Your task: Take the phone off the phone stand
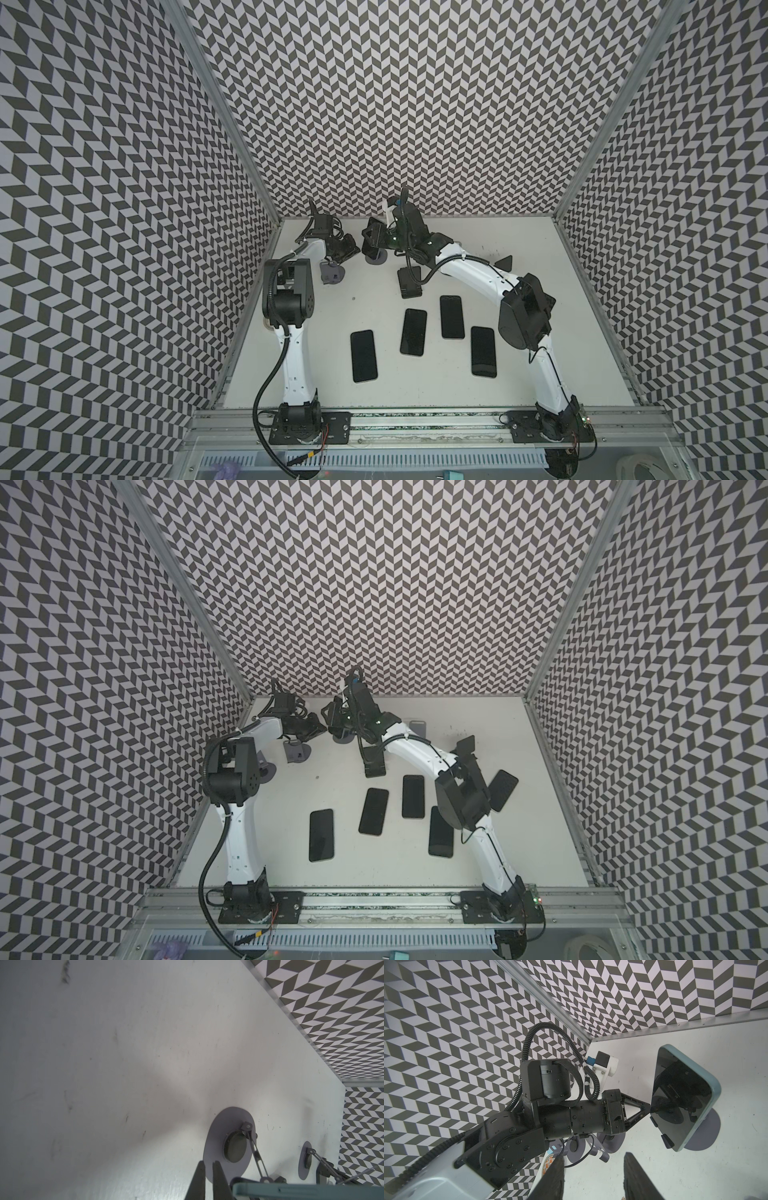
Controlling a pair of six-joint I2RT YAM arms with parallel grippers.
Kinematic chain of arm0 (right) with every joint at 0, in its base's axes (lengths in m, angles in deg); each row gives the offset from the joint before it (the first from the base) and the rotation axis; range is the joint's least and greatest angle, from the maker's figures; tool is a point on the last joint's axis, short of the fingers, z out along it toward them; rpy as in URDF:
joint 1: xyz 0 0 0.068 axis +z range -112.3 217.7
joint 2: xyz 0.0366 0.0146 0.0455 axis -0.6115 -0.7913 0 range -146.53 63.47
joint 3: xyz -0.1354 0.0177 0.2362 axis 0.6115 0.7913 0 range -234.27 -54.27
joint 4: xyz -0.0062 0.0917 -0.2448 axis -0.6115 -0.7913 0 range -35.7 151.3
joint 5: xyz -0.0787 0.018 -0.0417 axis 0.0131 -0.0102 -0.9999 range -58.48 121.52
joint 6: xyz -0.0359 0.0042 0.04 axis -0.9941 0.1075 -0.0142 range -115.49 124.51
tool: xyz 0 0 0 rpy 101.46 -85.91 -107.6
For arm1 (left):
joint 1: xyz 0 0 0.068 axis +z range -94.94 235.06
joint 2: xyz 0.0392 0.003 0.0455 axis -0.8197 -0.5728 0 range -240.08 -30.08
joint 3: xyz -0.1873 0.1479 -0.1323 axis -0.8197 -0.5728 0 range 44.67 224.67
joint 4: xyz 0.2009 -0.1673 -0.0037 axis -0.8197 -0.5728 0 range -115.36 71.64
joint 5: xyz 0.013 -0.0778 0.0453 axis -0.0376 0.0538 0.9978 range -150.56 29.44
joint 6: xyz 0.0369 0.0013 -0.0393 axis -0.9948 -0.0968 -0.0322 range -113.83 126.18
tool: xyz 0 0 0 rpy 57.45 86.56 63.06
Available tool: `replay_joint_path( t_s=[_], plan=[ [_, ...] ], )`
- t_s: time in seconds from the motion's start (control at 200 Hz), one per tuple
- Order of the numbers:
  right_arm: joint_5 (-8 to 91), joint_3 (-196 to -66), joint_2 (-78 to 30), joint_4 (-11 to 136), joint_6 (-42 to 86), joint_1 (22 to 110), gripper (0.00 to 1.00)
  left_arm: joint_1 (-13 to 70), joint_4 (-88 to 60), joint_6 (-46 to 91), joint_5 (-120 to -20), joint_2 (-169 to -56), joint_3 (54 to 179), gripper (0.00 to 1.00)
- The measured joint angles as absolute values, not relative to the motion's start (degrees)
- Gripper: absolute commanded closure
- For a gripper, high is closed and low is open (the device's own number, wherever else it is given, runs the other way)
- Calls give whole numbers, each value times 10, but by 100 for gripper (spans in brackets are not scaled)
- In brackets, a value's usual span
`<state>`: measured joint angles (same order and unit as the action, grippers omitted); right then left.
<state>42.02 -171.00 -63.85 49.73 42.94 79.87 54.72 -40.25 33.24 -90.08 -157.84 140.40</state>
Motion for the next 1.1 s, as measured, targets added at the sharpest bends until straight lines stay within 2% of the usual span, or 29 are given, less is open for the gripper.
replay_joint_path(
  t_s=[1.096],
  plan=[
    [430, -1710, -639, 493, 431, 799, 54, 540, -389, 344, -918, -1578, 1386, 88]
  ],
)
